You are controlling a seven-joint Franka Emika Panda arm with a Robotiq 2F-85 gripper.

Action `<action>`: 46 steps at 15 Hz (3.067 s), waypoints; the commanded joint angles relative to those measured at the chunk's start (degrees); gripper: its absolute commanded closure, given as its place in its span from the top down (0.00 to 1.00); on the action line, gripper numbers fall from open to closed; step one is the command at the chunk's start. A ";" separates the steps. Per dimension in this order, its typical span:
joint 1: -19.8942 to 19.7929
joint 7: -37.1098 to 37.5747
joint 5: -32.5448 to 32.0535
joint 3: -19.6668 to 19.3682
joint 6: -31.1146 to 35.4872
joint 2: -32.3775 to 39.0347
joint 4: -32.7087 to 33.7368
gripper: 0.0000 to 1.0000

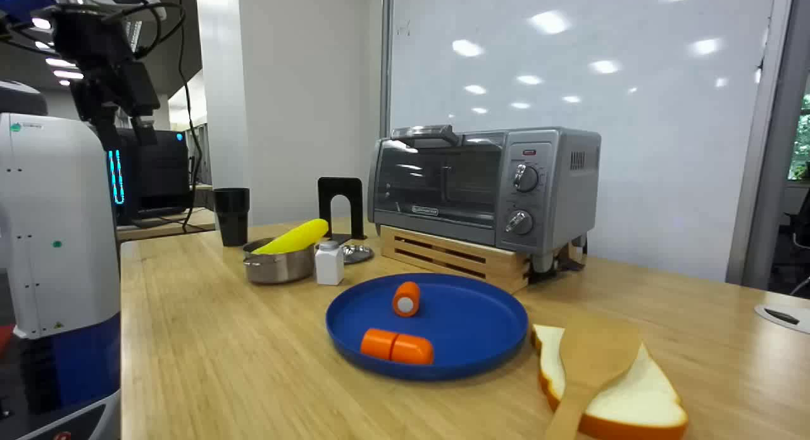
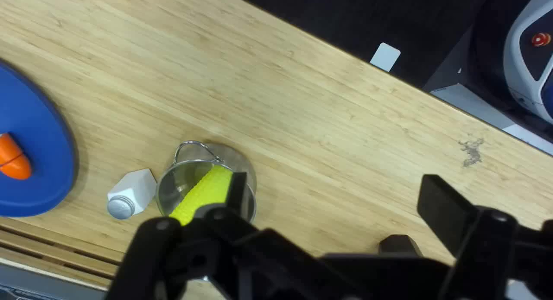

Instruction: Take the maize cob from the pot and place it on the plate. Then, pick up the lid and cover the pot

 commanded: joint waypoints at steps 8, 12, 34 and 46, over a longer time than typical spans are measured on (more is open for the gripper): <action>-6.81 4.60 -7.03 -3.88 7.03 3.37 -0.33 1.00; -12.72 8.11 -13.29 -4.54 14.37 8.05 -0.02 1.00; -25.79 58.50 -61.32 0.69 28.08 33.48 10.94 1.00; -24.02 66.10 -72.99 0.34 27.95 41.19 16.58 1.00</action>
